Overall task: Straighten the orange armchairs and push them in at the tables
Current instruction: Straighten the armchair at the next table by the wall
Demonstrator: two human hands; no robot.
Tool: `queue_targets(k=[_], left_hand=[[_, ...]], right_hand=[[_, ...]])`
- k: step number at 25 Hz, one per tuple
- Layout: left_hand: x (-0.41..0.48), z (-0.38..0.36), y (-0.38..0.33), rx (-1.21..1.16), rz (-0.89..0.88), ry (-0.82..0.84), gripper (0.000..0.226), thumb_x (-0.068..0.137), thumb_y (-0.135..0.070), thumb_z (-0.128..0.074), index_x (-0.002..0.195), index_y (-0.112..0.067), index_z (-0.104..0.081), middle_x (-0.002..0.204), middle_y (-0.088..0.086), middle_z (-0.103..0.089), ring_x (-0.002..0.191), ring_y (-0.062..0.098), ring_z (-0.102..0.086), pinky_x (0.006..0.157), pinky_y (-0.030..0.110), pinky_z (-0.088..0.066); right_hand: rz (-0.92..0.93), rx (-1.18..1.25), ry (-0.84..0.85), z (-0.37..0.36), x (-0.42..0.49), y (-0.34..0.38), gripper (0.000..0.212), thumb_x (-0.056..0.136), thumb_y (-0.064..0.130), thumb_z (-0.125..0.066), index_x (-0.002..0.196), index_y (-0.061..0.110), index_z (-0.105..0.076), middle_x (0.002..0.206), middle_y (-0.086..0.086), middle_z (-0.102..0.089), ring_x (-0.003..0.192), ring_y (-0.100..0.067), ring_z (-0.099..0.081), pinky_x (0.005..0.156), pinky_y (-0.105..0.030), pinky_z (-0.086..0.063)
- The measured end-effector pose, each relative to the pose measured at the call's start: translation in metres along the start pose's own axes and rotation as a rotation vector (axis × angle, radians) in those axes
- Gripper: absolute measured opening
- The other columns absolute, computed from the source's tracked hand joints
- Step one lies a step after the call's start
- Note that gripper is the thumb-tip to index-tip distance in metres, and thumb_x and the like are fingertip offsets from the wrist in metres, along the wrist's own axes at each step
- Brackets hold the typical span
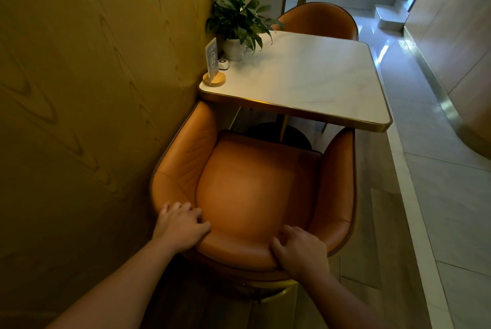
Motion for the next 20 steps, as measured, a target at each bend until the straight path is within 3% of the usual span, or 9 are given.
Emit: queue_targets(k=[3,7,11,14,17,20], left_hand=[[0.0,0.001,0.0,-0.023,0.01,-0.012,0.054,0.084,-0.067,-0.028,0.119,-0.038,-0.057,0.125,-0.004,-0.052,0.125,0.021,-0.041,0.116,0.05,-0.015],[0.001,0.0,0.001,-0.051,0.022,-0.007,0.066,0.083,-0.068,-0.028,0.138,-0.039,-0.049,0.146,-0.002,-0.045,0.141,0.022,-0.03,0.12,0.053,-0.006],[-0.002,0.003,0.0,-0.039,0.089,0.016,0.068,0.088,-0.066,-0.029,0.146,-0.033,-0.04,0.156,0.007,-0.033,0.148,0.029,-0.017,0.118,0.058,0.001],[-0.014,0.008,-0.008,-0.066,0.131,0.019,0.061,0.095,-0.058,-0.032,0.145,-0.026,-0.04,0.153,0.009,-0.037,0.144,0.03,-0.025,0.118,0.061,-0.01],[-0.032,0.025,-0.021,-0.068,0.105,0.011,0.059,0.097,-0.055,-0.035,0.148,-0.025,-0.035,0.151,0.009,-0.037,0.141,0.029,-0.03,0.115,0.057,-0.022],[-0.052,0.043,-0.037,-0.077,0.084,-0.013,0.061,0.098,-0.054,-0.037,0.151,-0.025,-0.03,0.153,0.008,-0.035,0.142,0.027,-0.029,0.117,0.055,-0.021]], right_hand=[[-0.012,0.004,0.002,0.002,0.001,0.001,0.036,0.093,0.058,-0.038,0.099,0.029,-0.059,0.092,0.007,-0.057,0.082,-0.013,-0.058,0.065,-0.03,-0.046],[-0.028,0.004,0.062,0.005,0.0,0.002,0.035,0.093,0.057,-0.038,0.096,0.028,-0.056,0.095,0.006,-0.056,0.085,-0.013,-0.055,0.07,-0.031,-0.047],[-0.03,-0.017,0.215,0.0,0.007,0.001,0.048,0.096,0.056,-0.036,0.128,0.025,-0.054,0.123,-0.002,-0.059,0.113,-0.022,-0.053,0.089,-0.037,-0.045],[-0.092,0.148,0.318,0.008,0.009,-0.003,0.055,0.096,0.054,-0.047,0.141,0.023,-0.047,0.136,-0.005,-0.054,0.122,-0.024,-0.051,0.097,-0.04,-0.047],[-0.102,0.213,0.229,0.04,0.001,-0.007,0.053,0.097,0.052,-0.053,0.139,0.02,-0.05,0.135,-0.004,-0.055,0.119,-0.023,-0.054,0.095,-0.038,-0.05],[-0.022,0.105,0.126,0.08,-0.011,-0.009,0.047,0.098,0.05,-0.051,0.134,0.021,-0.054,0.129,-0.002,-0.059,0.116,-0.02,-0.056,0.095,-0.04,-0.051]])
Point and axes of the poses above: each hand's wrist, its own x-axis towards the middle knuckle, its own z-axis out of the back of the hand, y = z × x, the point moved 5 cm from there along x, towards the middle knuckle
